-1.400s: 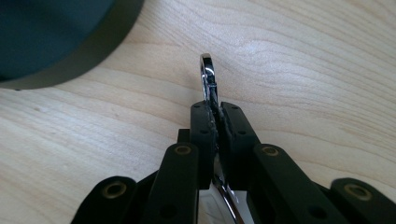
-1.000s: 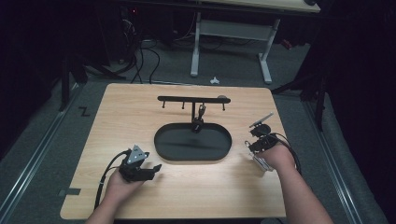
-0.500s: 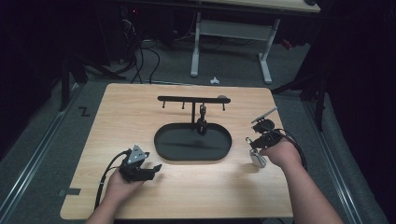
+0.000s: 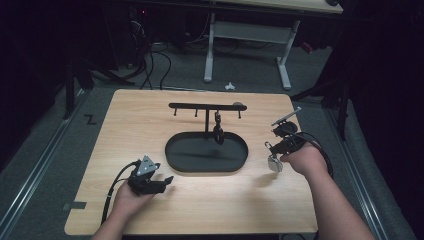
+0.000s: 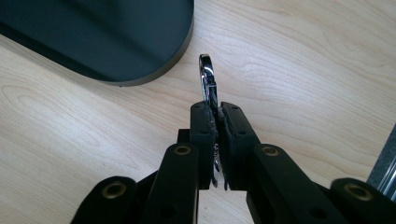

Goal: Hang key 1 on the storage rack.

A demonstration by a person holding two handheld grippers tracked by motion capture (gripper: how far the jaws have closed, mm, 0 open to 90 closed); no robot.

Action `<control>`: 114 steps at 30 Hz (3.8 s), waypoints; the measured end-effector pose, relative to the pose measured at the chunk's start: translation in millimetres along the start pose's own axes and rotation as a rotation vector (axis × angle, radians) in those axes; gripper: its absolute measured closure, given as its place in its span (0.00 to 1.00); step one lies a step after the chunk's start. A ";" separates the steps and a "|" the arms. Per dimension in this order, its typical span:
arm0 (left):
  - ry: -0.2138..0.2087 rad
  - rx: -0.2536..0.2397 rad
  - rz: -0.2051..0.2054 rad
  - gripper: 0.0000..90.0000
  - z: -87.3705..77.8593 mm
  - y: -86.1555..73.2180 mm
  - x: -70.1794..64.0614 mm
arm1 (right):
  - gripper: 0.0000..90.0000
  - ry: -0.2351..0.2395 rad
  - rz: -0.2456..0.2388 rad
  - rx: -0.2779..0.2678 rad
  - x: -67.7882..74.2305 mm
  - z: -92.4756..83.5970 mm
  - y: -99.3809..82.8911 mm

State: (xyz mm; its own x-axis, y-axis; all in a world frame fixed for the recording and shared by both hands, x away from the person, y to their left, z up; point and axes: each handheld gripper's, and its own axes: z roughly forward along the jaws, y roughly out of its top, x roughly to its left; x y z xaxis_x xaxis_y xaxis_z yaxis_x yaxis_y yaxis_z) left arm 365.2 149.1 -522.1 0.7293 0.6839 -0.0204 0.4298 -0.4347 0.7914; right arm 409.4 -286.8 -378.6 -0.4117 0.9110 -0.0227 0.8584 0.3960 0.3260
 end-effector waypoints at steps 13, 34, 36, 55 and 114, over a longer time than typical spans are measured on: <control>-0.003 0.001 -0.001 0.32 -0.2 0.1 0.3 | 0.94 -0.013 -0.016 0.003 6.8 -7.1 7.8; -0.002 -0.009 -0.002 0.32 -1.1 0.5 0.4 | 0.94 -0.012 -0.059 -0.007 22.8 -17.0 25.0; -0.002 -0.010 -0.003 0.32 -1.2 0.5 0.4 | 0.94 -0.010 -0.060 -0.013 25.7 -17.5 27.9; -0.005 -0.004 -0.003 0.32 -2.0 0.5 1.7 | 0.94 0.007 -0.107 -0.054 45.6 -25.0 62.1; -0.004 0.008 -0.001 0.32 -0.6 -0.8 3.2 | 0.93 -0.008 -0.101 -0.100 47.1 -13.4 104.6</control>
State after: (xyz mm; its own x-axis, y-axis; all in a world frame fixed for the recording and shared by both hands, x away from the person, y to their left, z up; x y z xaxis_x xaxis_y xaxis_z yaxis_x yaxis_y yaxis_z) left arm 366.8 152.0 -522.4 0.7307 0.6823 -0.0239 0.4353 -0.4387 0.7862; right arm 475.7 -204.0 -332.8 -0.4919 0.8680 -0.0676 0.7776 0.4729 0.4144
